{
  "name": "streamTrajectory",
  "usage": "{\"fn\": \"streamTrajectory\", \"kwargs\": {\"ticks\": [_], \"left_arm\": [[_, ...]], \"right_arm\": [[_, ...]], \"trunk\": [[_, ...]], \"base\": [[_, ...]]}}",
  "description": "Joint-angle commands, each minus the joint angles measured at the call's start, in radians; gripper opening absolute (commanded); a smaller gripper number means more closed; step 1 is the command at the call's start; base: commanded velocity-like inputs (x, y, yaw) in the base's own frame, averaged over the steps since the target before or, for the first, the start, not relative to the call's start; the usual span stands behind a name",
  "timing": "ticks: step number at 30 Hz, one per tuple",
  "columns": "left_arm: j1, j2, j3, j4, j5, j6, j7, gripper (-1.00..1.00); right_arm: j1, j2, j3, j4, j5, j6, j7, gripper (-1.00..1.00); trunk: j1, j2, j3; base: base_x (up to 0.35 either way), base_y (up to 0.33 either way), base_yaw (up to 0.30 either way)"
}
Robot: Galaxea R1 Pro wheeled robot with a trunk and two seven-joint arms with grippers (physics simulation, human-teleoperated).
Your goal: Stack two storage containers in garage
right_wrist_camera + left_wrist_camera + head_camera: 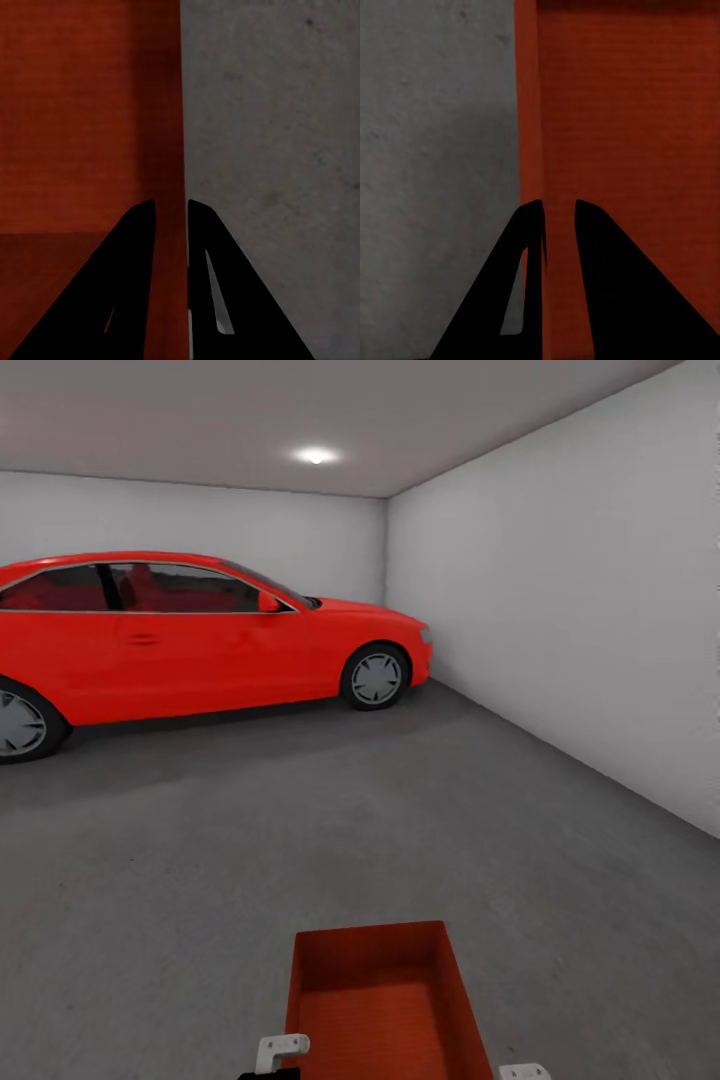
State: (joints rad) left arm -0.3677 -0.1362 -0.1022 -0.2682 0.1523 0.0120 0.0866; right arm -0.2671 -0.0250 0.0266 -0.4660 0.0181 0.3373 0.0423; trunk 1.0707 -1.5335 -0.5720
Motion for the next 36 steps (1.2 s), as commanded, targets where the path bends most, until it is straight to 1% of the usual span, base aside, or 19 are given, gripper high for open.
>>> {"fn": "streamTrajectory", "kwargs": {"ticks": [1,7,11,36], "left_arm": [[0.000,0.067,-0.030,-0.005,0.010,-0.049,-0.038,-1.00],[-0.001,0.067,-0.030,-0.005,0.010,-0.049,-0.038,-1.00],[-0.001,0.067,-0.030,-0.005,0.010,-0.049,-0.038,-1.00],[0.000,0.067,-0.030,-0.005,0.010,-0.052,-0.038,-1.00]], "right_arm": [[0.000,-0.002,0.010,0.001,-0.021,0.006,0.048,-1.00],[0.000,-0.003,0.010,0.001,-0.021,0.006,0.048,-1.00],[0.000,-0.003,0.010,0.001,-0.021,0.006,0.048,-1.00],[0.000,-0.003,0.009,0.001,-0.021,0.006,0.048,-1.00]], "trunk": [[0.000,0.000,-0.002],[0.000,0.000,-0.006],[0.000,0.000,-0.008],[0.000,0.000,-0.022]], "base": [[0.212,0.196,-0.187],[0.219,0.186,-0.223],[0.097,0.063,-0.247],[0.005,0.003,-0.254]]}}
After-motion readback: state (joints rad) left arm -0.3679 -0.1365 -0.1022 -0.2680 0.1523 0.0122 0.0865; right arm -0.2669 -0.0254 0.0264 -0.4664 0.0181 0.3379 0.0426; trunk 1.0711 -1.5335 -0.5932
